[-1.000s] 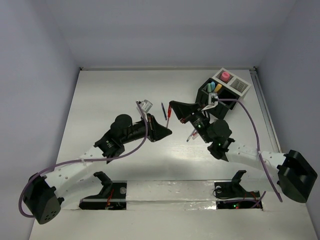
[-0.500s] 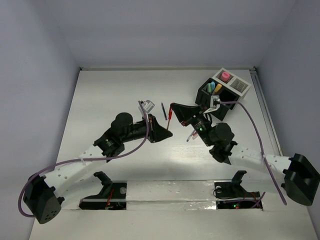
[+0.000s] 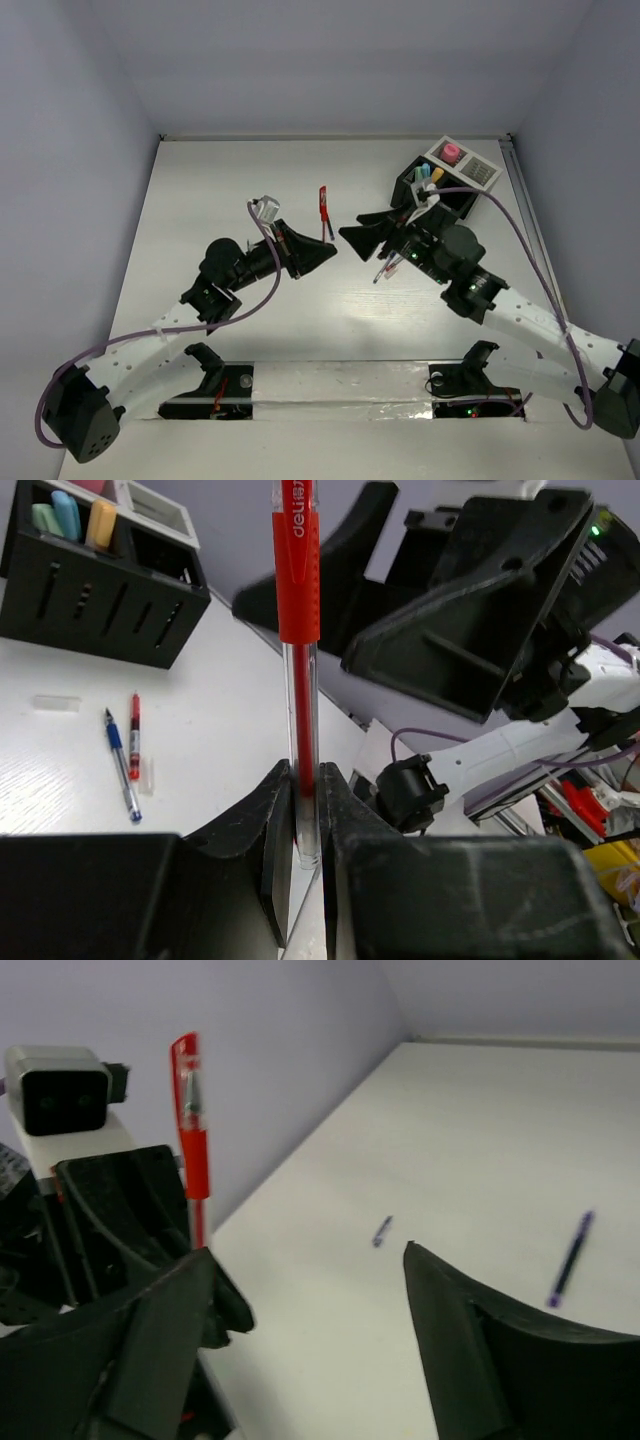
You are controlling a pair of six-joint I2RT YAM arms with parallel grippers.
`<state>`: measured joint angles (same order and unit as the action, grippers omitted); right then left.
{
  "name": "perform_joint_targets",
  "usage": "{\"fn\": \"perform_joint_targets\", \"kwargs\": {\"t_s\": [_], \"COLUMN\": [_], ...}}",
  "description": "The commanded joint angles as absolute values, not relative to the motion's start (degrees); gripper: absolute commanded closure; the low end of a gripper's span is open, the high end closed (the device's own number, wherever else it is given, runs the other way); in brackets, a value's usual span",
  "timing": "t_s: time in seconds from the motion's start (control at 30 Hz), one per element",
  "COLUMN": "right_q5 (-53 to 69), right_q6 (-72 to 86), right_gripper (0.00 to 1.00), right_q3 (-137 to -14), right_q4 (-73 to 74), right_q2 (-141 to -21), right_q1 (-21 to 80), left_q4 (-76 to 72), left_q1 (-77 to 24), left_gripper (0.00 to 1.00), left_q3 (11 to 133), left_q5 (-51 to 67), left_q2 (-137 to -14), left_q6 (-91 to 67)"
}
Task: Sort the stationery into containers
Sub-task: Close the pen cap on the pen, then place the pen in the storage box.
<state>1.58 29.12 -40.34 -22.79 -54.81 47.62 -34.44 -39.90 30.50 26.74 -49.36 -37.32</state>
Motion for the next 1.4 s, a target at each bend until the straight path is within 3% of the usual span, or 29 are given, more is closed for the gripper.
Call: {"fn": "perform_joint_targets", "kwargs": {"t_s": [0.0, 0.17, 0.43, 0.53, 0.6, 0.73, 0.77, 0.8, 0.87, 0.9, 0.97, 1.07, 1.1, 1.2, 1.37], "right_q5": [15.7, 29.7, 39.5, 39.9, 39.0, 37.8, 36.9, 36.6, 35.0, 34.5, 31.3, 25.6, 24.1, 16.7, 2.7], "right_q6": [23.6, 23.4, 25.0, 24.7, 24.8, 25.1, 25.2, 25.2, 25.3, 25.2, 25.0, 24.9, 25.1, 25.5, 24.6], "right_gripper": [0.16, 0.11, 0.12, 0.17, 0.28, 0.32, 0.36, 0.5, 0.67, 0.83, 0.96, 1.0, 1.0, 1.0, 1.0], "right_q3": [-47.4, -49.3, -54.7, -56.7, -57.6, -58.0, -57.9, -58.0, -58.3, -58.3, -58.2, -57.3, -57.1, -56.5, -54.4], "right_q4": [-12.1, -12.9, -17.6, -17.8, -18.4, -19.3, -19.5, -19.5, -18.5, -18.2, -17.1, -16.3, -16.0, -14.3, -11.1], "right_q2": [-51.3, -55.6, -62.8, -64.9, -65.7, -67.2, -67.3, -67.3, -67.3, -67.3, -67.1, -65.7, -65.3, -64.2, -62.2], "right_q1": [42.2, 40.3, 39.7, 39.7, 39.7, 39.7, 39.7, 39.7, 39.7, 39.7, 39.7, 38.0, 37.4, 33.4, 24.5], "left_q4": [-43.0, -47.7, -46.8, -47.1, -47.2, -47.1, -47.2, -47.1, -46.9, -46.6, -46.6, -44.6, -42.2, -38.4, -34.1], "left_q1": [-39.9, -39.9, -39.9, -39.9, -39.9, -40.5, -40.5, -40.5, -40.5, -40.5, -40.5, -40.5, -40.5, -40.5, -42.5], "left_gripper": [1.0, 1.0, 1.0, 1.0, 1.0, 1.0, 1.0, 1.0, 1.0, 1.0, 1.0, 0.78, 0.62, 0.36, 0.23], "left_q3": [28.8, 28.7, 29.6, 29.8, 29.7, 29.3, 29.1, 28.8, 28.7, 28.7, 28.7, 28.6, 28.7, 28.2, 27.2], "left_q5": [28.6, 33.3, 37.4, 38.3, 39.1, 39.6, 39.6, 39.6, 39.6, 39.0, 38.8, 36.6, 34.7, 31.5, 27.0], "left_q2": [-49.0, -51.4, -52.8, -53.3, -53.7, -54.6, -54.7, -54.6, -54.2, -54.0, -53.2, -51.7, -51.3, -49.7, -46.2], "left_q6": [-38.9, -40.8, -40.0, -40.1, -40.0, -39.8, -39.8, -39.8, -39.6, -39.4, -39.0, -37.6, -37.1, -35.2, -30.0]}}
